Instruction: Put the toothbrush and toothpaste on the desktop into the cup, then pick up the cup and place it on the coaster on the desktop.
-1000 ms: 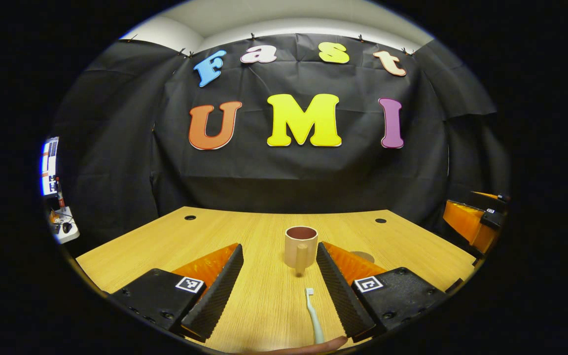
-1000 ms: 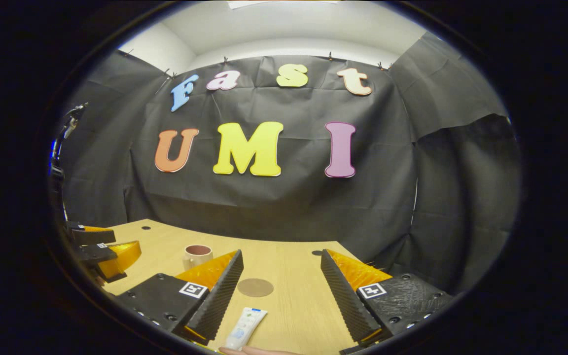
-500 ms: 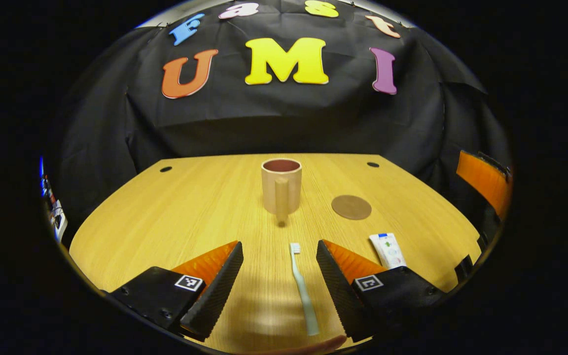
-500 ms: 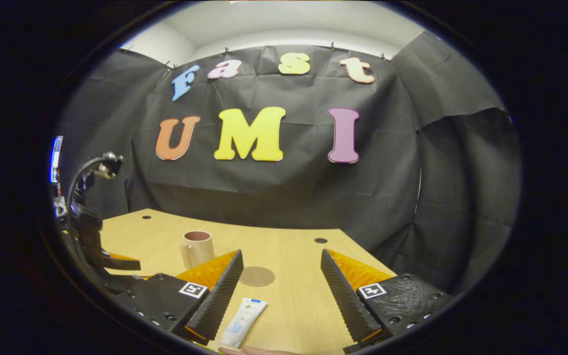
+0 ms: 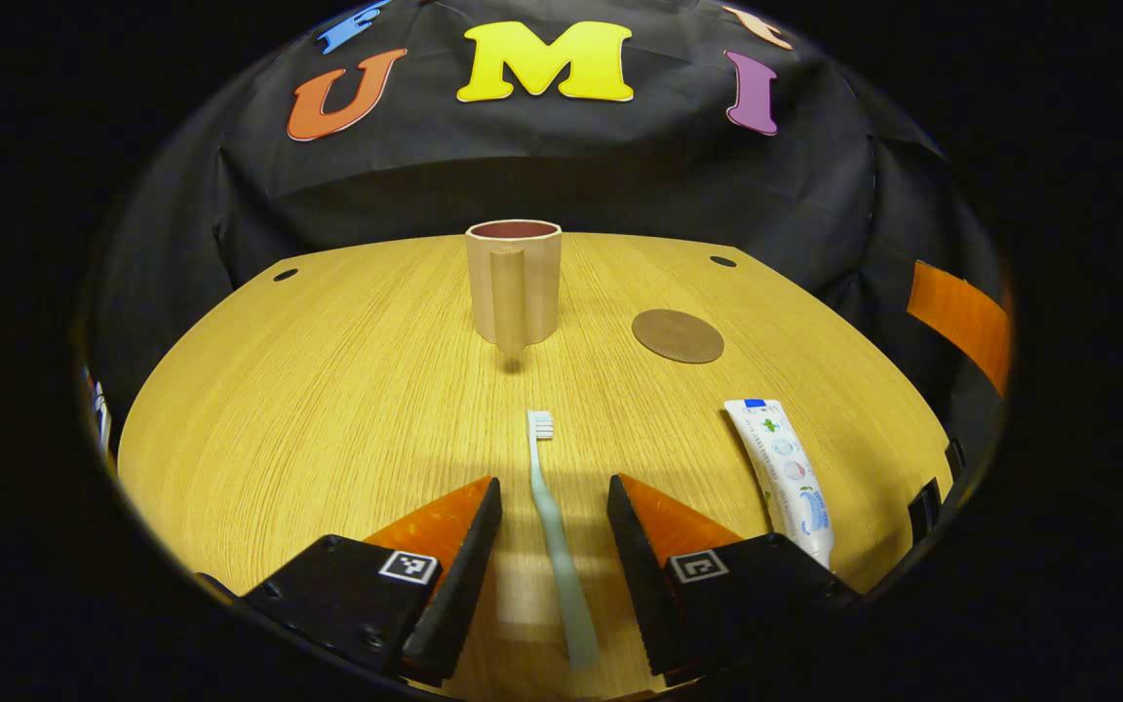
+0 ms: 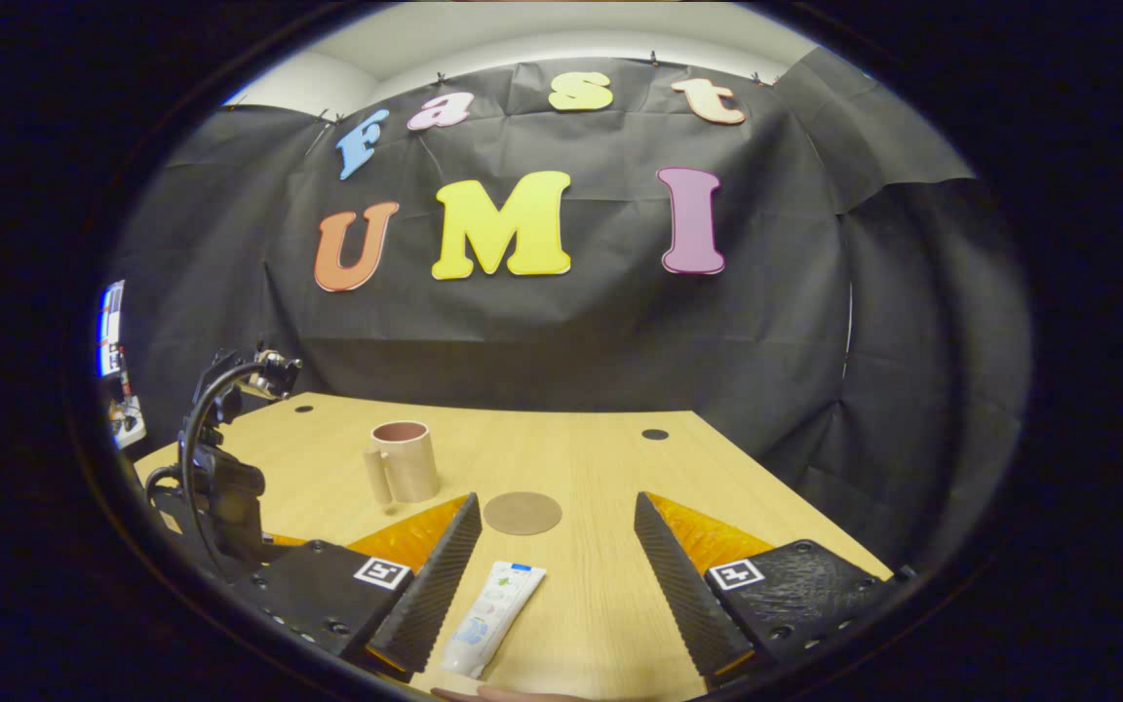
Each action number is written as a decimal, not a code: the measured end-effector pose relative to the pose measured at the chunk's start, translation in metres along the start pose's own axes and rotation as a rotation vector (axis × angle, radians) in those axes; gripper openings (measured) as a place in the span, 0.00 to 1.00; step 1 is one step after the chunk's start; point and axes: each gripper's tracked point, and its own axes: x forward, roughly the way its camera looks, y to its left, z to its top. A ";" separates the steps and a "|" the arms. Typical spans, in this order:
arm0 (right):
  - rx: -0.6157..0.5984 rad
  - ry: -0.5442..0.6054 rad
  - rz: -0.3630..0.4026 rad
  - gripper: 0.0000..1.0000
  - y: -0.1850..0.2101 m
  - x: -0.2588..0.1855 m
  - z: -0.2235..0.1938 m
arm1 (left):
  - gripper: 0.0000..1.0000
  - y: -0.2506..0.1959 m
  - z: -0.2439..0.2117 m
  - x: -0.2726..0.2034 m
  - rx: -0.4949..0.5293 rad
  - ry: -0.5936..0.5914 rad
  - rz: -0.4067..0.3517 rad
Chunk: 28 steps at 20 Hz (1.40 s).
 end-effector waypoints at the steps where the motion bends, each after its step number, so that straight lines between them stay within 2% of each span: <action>1: 0.001 0.002 0.002 0.95 0.000 0.000 0.000 | 0.65 -0.001 -0.002 0.000 -0.004 0.007 0.004; 2: 0.003 0.003 0.006 0.95 0.002 0.000 -0.001 | 0.70 0.000 -0.001 0.000 -0.002 0.003 0.012; 3: 0.004 0.004 0.006 0.95 0.003 0.001 0.000 | 0.59 0.002 -0.001 0.001 0.001 0.003 0.013; 4: 0.002 0.004 0.005 0.95 0.003 0.001 -0.001 | 0.55 0.002 -0.002 0.001 0.000 0.008 0.015; 5: 0.000 0.004 0.004 0.95 0.003 0.000 -0.001 | 0.45 0.003 -0.003 0.000 0.000 0.011 0.026; 8: -0.003 0.008 0.003 0.95 0.004 0.000 -0.002 | 0.28 0.010 -0.002 0.000 -0.001 0.019 0.051; 9: -0.006 0.010 0.004 0.95 0.005 0.000 -0.001 | 0.15 0.011 -0.002 0.002 -0.010 0.017 0.049; 13: -0.022 0.019 0.005 0.93 0.009 0.000 -0.003 | 0.08 0.011 0.000 -0.001 -0.023 0.013 0.045; 14: -0.025 0.022 0.007 0.95 0.011 0.001 -0.004 | 0.03 0.011 0.003 -0.004 -0.027 0.001 0.044; 15: -0.027 0.026 0.008 0.93 0.012 0.002 -0.005 | 0.07 0.012 0.007 -0.005 -0.028 -0.019 0.042; 19: -0.028 0.045 0.016 0.95 0.016 0.004 -0.010 | 0.07 0.016 0.032 -0.021 -0.058 -0.115 0.043; 23: -0.032 0.082 0.025 0.95 0.023 0.008 -0.025 | 0.07 0.030 0.068 -0.049 -0.061 -0.278 0.091; 28: -0.017 0.212 0.051 0.96 0.035 0.015 -0.065 | 0.07 0.032 0.105 -0.088 -0.027 -0.473 0.140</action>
